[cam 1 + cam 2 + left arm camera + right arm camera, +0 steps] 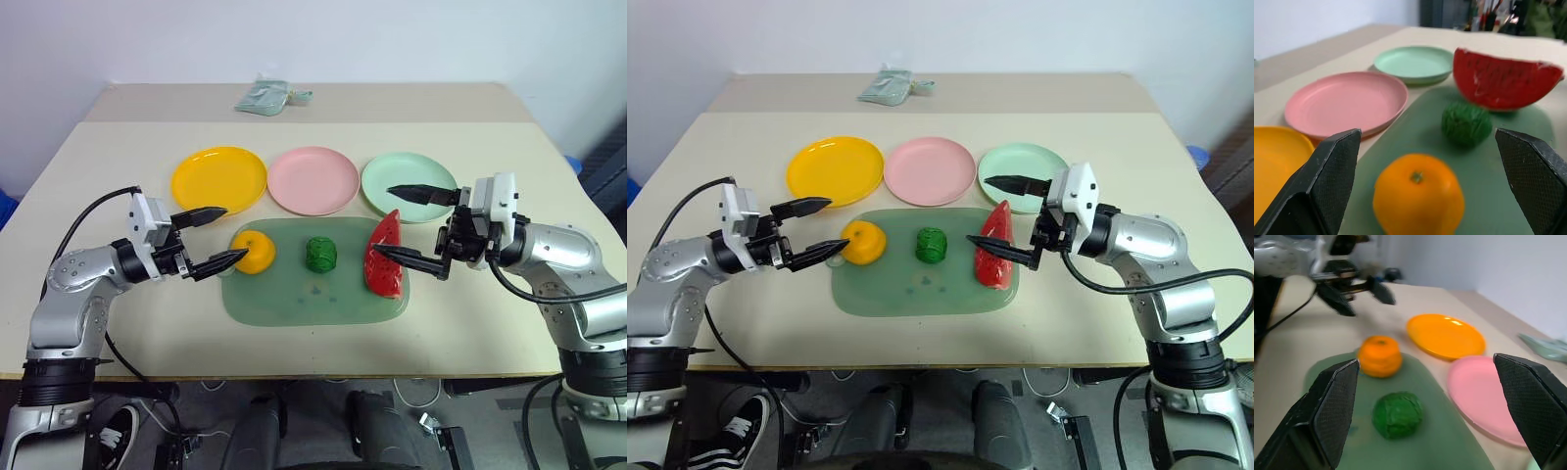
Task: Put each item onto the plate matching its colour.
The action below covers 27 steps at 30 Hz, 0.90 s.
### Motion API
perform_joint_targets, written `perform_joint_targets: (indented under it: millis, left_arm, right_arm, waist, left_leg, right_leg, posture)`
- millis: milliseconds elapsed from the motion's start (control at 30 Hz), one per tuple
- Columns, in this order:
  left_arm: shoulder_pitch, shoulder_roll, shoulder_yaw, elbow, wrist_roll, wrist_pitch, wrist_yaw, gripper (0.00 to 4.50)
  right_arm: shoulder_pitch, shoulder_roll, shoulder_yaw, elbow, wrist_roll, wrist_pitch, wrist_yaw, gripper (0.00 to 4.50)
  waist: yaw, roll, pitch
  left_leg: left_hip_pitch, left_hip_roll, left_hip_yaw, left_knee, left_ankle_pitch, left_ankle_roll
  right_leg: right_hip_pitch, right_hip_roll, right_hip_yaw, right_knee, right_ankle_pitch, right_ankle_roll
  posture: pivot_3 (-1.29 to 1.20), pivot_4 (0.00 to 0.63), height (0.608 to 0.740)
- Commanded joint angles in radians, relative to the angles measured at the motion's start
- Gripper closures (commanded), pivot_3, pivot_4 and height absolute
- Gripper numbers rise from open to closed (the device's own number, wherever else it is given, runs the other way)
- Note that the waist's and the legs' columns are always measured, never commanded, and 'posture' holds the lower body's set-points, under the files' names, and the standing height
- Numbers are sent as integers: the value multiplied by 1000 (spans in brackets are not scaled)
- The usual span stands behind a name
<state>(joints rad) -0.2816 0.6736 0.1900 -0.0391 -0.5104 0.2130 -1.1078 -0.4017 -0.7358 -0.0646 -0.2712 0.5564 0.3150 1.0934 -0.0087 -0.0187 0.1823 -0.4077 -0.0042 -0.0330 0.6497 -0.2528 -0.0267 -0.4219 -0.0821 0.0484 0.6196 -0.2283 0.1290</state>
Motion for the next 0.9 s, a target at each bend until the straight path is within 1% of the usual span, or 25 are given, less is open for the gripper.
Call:
perform_joint_targets:
  millis: [33, 133, 233, 300, 367, 467, 567, 867, 900]
  left_arm:
    - [3, 0, -13, -36, 33, -34, 23, 0]
    - [-4, -6, -27, -25, 25, -3, 32, 0]
    - [-6, 3, -59, -3, 69, -25, 27, 0]
    - [-12, 5, -80, 20, 109, -50, 34, 0]
    - [-24, -9, -96, 30, 104, -40, 29, 0]
    - [-42, -22, -131, 55, 142, -75, 35, 0]
    - [-64, -29, -157, 102, 204, -128, 59, 0]
    - [-59, -24, -238, 182, 302, -155, 56, 0]
    - [-59, -33, -229, 182, 283, -151, 52, 264]
  right_arm:
    - [-47, -47, 17, -24, 24, 57, 51, 34]
    - [-95, -87, 21, -45, 58, 142, 71, 34]
    - [-128, -99, 17, -70, 93, 208, 61, 34]
    - [-133, -99, 15, -87, 101, 230, 51, 34]
    - [-124, -104, 9, -99, 107, 251, 43, 34]
    - [-107, -107, -3, -120, 134, 295, 29, 34]
    - [-93, -103, -8, -139, 136, 304, 13, 34]
    - [-77, -94, -18, -154, 149, 316, -20, 34]
    - [-77, -92, -17, -156, 151, 319, -24, 7]
  waist:
    - [-2, 0, 0]
    - [-5, 0, 0]
    - [-5, 0, 0]
    - [-5, 0, 0]
    - [-2, 0, 0]
    - [0, 0, 0]
    - [-2, 0, 0]
    - [-3, 0, 0]
    - [-2, 0, 0]
  left_leg:
    - [0, 0, 0, 0, 0, 0]
    - [0, 0, 0, -1, 0, 0]
    - [0, 0, 0, -1, 0, 0]
    - [0, 0, 0, -1, 0, 0]
    - [0, 0, 0, -1, 0, 0]
    - [0, 0, 0, 0, 0, 0]
    - [0, 0, 0, 0, 0, 0]
    - [0, 0, 0, -1, 0, 0]
    - [0, 0, 0, -1, 0, 0]
  right_leg:
    - [0, 0, 0, 0, 0, 0]
    - [-1, 1, 0, 0, 0, 0]
    - [-1, 0, 0, 0, 0, 0]
    - [-1, 0, 0, 0, 0, 0]
    - [-1, 0, 0, 0, 0, 0]
    - [-1, 0, 0, 0, 0, 0]
    - [-1, 0, 0, 0, 0, 0]
    - [-1, 0, 0, 0, 0, 0]
    - [-1, 0, 0, 0, 0, 0]
  posture:
    - [0, 150, 740]
    - [0, 150, 740]
    - [0, 150, 740]
    - [0, 150, 740]
    - [0, 150, 740]
    - [0, 150, 740]
    - [0, 150, 740]
    - [0, 150, 740]
    - [0, 150, 740]
